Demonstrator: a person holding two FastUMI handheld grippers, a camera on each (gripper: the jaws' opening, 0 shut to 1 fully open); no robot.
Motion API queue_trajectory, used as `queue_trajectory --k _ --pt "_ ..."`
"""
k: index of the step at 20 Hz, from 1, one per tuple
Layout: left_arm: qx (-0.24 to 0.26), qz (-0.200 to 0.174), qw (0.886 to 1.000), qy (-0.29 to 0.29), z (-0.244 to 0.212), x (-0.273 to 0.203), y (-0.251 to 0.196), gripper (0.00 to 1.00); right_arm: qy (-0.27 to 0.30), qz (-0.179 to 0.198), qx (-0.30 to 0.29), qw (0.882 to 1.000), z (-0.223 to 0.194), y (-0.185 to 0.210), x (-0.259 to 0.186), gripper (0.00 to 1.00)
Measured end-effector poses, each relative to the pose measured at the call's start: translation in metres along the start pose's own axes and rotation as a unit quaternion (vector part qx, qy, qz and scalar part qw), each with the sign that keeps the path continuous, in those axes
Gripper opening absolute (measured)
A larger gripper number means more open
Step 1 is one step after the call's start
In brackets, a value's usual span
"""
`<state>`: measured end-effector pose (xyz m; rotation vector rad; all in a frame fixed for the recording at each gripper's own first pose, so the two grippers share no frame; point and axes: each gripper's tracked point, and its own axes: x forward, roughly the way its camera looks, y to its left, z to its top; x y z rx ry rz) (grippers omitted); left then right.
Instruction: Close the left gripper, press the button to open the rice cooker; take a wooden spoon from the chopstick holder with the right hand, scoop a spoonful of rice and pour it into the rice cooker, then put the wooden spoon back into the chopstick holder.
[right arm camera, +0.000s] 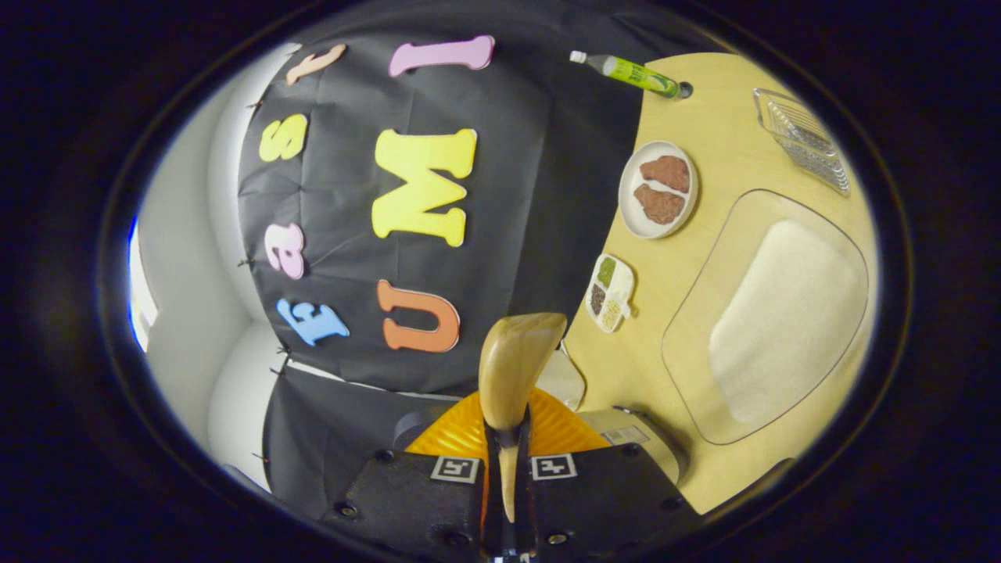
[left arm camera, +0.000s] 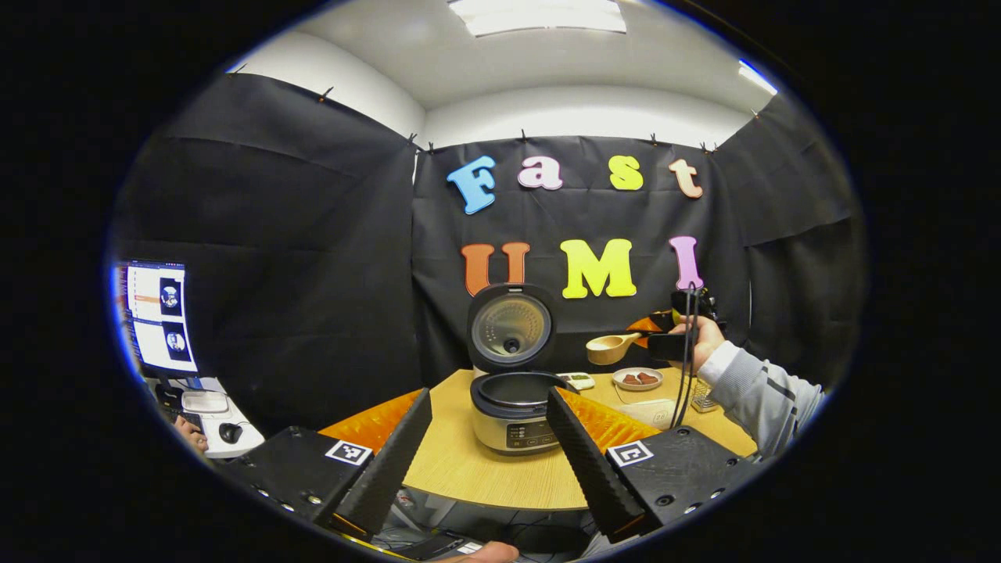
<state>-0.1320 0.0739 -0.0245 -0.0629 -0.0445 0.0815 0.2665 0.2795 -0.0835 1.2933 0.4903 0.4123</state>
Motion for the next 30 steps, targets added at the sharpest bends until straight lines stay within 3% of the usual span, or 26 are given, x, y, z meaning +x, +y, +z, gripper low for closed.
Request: queue_trajectory --k 3,7,10,12,17,24,30 --pt "-0.007 -0.003 1.000 0.005 -0.002 -0.003 0.006 0.94 0.001 -0.032 -0.078 0.996 -0.036 0.009 0.031 0.11" --pt "-0.014 0.006 1.000 0.008 -0.004 -0.009 0.019 0.94 0.008 -0.062 -0.177 0.982 -0.078 0.023 0.056 0.11" --pt "-0.020 0.011 1.000 0.009 -0.006 -0.012 0.027 0.95 -0.043 -0.073 -0.259 0.962 -0.082 0.041 0.059 0.14" --pt "-0.020 0.018 1.000 0.008 -0.005 -0.016 0.034 0.95 -0.059 -0.073 -0.305 0.948 -0.090 0.054 0.059 0.11" --pt "-0.035 0.011 0.999 -0.006 0.005 -0.022 0.034 0.94 -0.071 -0.074 -0.357 0.928 -0.101 0.067 0.054 0.11" --pt "-0.027 0.003 1.000 -0.005 0.006 -0.020 0.024 0.94 -0.090 -0.074 -0.496 0.860 -0.111 0.081 0.063 0.11" --pt "-0.045 -0.002 0.999 0.005 0.000 -0.020 0.026 0.94 -0.076 -0.051 -0.627 0.773 -0.144 0.091 0.067 0.12"
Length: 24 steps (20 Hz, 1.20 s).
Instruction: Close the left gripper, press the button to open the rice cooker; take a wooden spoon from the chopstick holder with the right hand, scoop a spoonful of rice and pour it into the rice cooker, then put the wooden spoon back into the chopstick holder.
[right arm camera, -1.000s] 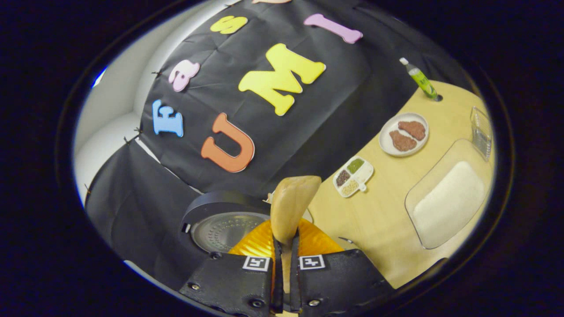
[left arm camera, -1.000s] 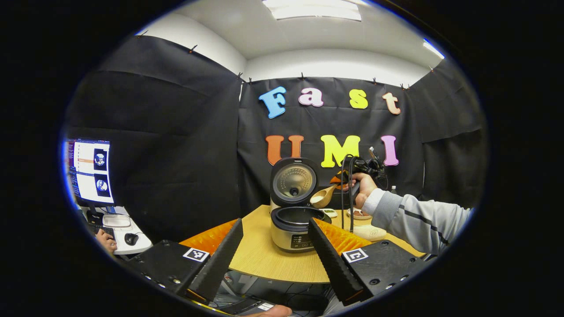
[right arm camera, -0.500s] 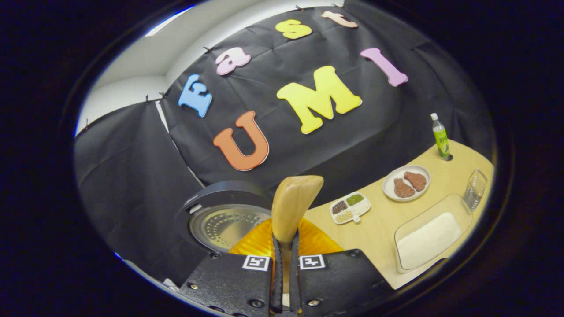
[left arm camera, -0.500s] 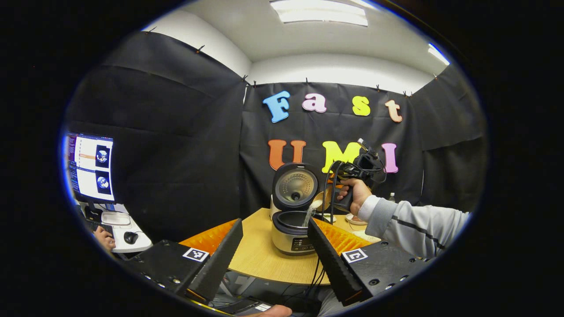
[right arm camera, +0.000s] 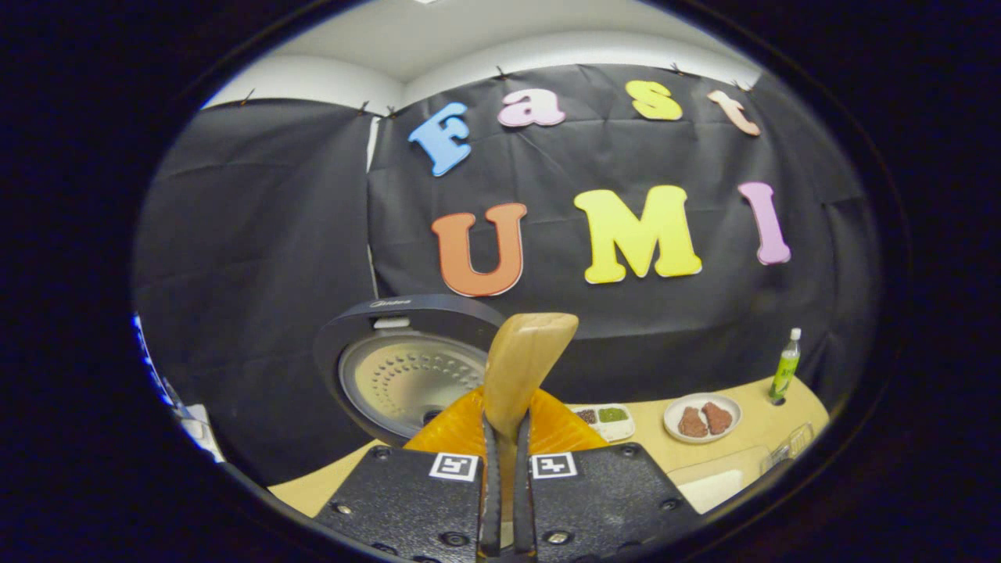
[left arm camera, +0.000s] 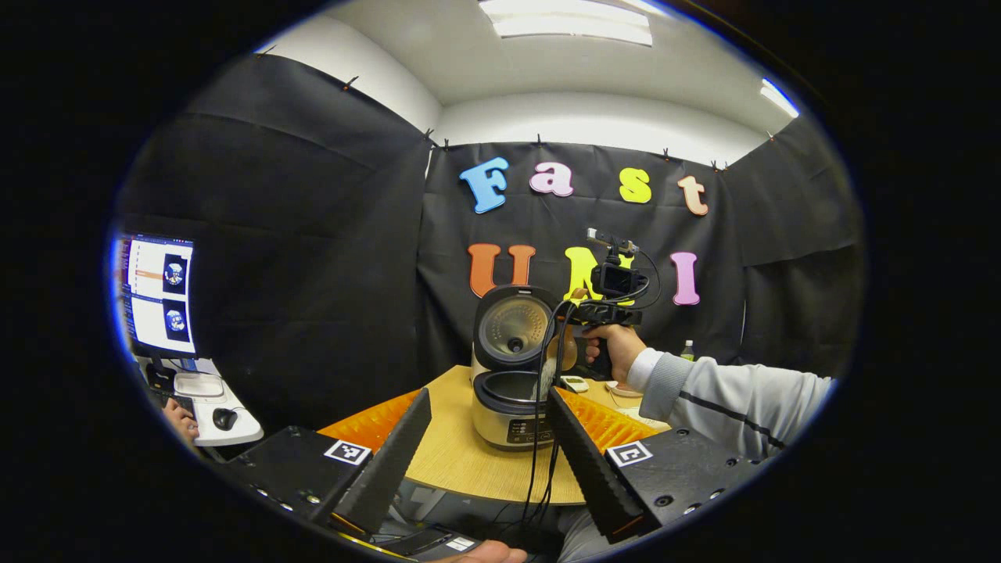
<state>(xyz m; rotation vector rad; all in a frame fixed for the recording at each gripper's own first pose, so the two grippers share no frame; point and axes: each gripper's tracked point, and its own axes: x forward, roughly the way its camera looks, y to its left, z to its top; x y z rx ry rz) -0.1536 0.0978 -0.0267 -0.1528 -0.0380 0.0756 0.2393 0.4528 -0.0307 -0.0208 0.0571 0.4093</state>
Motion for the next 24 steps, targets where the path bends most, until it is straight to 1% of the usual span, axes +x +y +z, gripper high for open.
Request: queue_trajectory --k 2,4,6,8,11,13,15,20,24 --pt "-0.004 0.003 1.000 0.006 -0.002 0.000 0.000 0.94 -0.011 0.007 -0.050 0.999 0.002 0.011 -0.001 0.12" --pt "-0.003 -0.002 1.000 0.012 -0.004 0.000 -0.002 0.95 -0.015 0.013 -0.098 0.995 -0.002 0.022 -0.004 0.12" --pt "-0.007 -0.012 1.000 0.012 -0.004 0.000 -0.004 0.94 -0.023 0.011 -0.150 0.988 -0.003 0.028 -0.007 0.12" --pt "-0.013 -0.020 1.000 0.013 -0.006 0.000 -0.006 0.94 -0.028 0.002 -0.177 0.984 -0.009 0.029 -0.009 0.13" --pt "-0.011 -0.028 0.999 0.024 -0.011 0.000 -0.006 0.94 -0.025 0.006 -0.161 0.987 -0.014 0.028 -0.012 0.13" --pt "-0.013 -0.037 0.999 0.029 -0.015 0.001 -0.009 0.95 -0.024 -0.002 -0.135 0.990 -0.008 0.012 -0.014 0.13" --pt "-0.013 -0.037 0.999 0.033 -0.018 0.003 -0.008 0.95 -0.019 -0.011 -0.113 0.993 -0.003 -0.009 -0.018 0.13" --pt "0.006 -0.036 0.999 0.022 -0.014 0.014 -0.026 0.94 -0.017 -0.053 -0.088 0.995 0.023 -0.082 -0.026 0.13" --pt "0.011 -0.040 0.999 0.023 -0.015 0.021 -0.039 0.94 -0.026 -0.092 -0.078 0.992 0.040 -0.153 -0.040 0.14"
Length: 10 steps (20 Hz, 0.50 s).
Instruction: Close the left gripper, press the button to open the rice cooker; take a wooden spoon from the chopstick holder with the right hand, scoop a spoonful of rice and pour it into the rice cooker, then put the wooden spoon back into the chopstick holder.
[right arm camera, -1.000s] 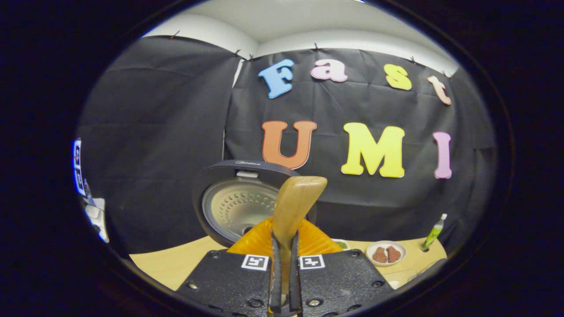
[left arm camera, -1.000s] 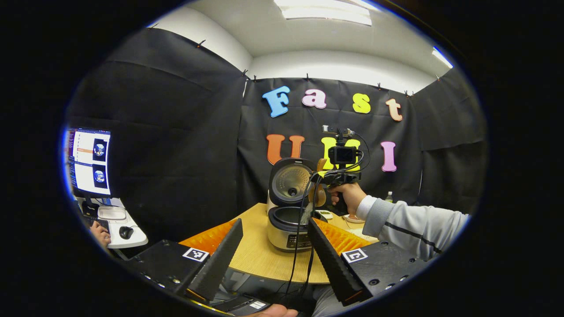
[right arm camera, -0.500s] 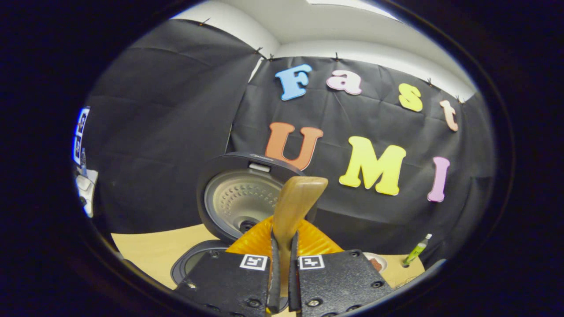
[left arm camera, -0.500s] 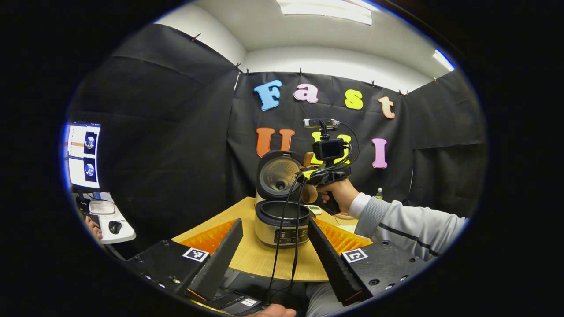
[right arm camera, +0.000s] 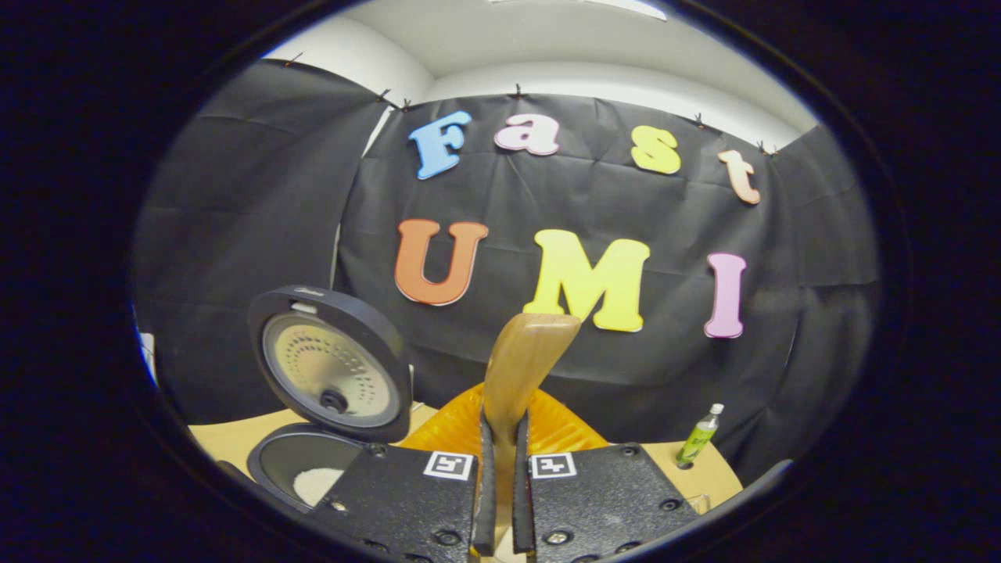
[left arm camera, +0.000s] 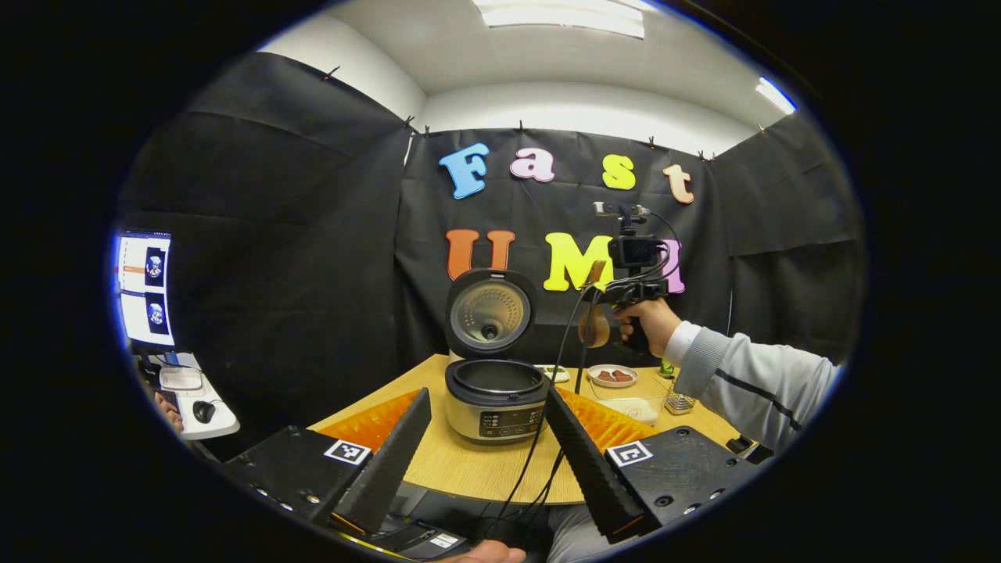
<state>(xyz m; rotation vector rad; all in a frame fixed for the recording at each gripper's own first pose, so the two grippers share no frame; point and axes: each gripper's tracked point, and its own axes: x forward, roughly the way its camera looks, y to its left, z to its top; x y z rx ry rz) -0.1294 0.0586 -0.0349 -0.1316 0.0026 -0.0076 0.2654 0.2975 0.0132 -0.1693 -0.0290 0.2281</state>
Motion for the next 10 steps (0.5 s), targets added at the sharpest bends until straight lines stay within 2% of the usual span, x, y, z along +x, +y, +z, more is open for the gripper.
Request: queue_trajectory --k 10 --pt "-0.001 -0.013 1.000 -0.004 0.002 0.012 -0.038 0.94 0.027 -0.087 0.030 0.995 -0.043 -0.163 -0.016 0.15"
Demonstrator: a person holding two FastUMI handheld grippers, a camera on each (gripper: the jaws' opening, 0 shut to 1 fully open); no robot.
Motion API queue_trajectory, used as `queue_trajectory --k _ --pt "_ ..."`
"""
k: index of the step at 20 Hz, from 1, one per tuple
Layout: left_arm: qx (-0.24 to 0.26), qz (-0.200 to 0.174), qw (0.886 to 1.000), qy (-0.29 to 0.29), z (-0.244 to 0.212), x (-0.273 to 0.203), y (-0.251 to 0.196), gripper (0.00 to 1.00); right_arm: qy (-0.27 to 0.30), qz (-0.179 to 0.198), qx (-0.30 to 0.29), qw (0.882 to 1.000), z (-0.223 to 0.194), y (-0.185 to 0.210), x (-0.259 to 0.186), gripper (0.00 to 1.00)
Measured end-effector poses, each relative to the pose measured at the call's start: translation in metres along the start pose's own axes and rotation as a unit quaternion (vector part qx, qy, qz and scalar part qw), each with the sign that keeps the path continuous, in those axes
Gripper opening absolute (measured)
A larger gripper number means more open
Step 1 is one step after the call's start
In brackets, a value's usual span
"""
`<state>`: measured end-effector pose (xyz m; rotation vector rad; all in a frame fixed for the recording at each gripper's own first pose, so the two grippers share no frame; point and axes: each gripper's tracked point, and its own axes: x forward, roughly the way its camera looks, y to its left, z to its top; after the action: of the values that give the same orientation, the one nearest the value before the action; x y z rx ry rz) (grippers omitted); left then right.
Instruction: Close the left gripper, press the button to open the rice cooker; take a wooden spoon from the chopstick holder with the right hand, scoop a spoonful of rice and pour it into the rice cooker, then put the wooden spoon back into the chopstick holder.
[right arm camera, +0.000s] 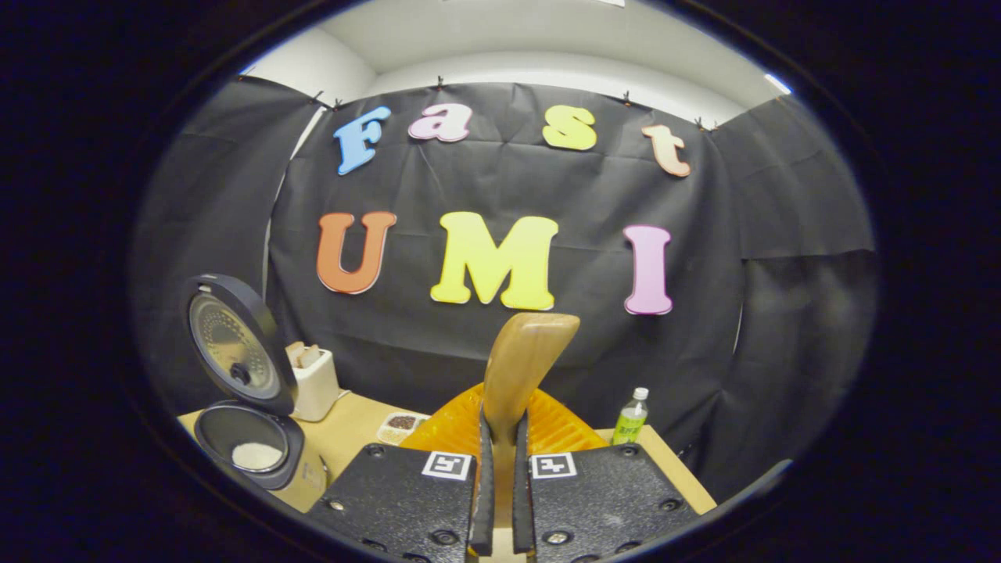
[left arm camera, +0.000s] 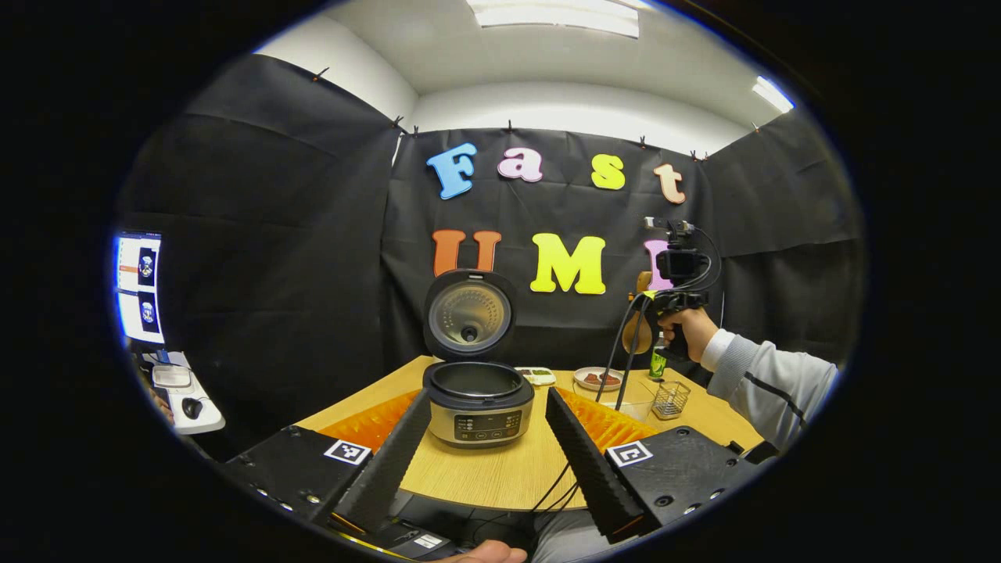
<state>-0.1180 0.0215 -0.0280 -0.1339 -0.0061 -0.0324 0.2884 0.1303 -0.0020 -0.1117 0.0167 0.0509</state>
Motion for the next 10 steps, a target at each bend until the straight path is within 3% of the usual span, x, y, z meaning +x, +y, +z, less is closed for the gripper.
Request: queue_trajectory --k 10 --pt "0.023 -0.015 1.000 0.000 0.002 0.003 -0.034 0.94 0.043 -0.075 0.031 0.996 -0.069 -0.137 0.004 0.15"
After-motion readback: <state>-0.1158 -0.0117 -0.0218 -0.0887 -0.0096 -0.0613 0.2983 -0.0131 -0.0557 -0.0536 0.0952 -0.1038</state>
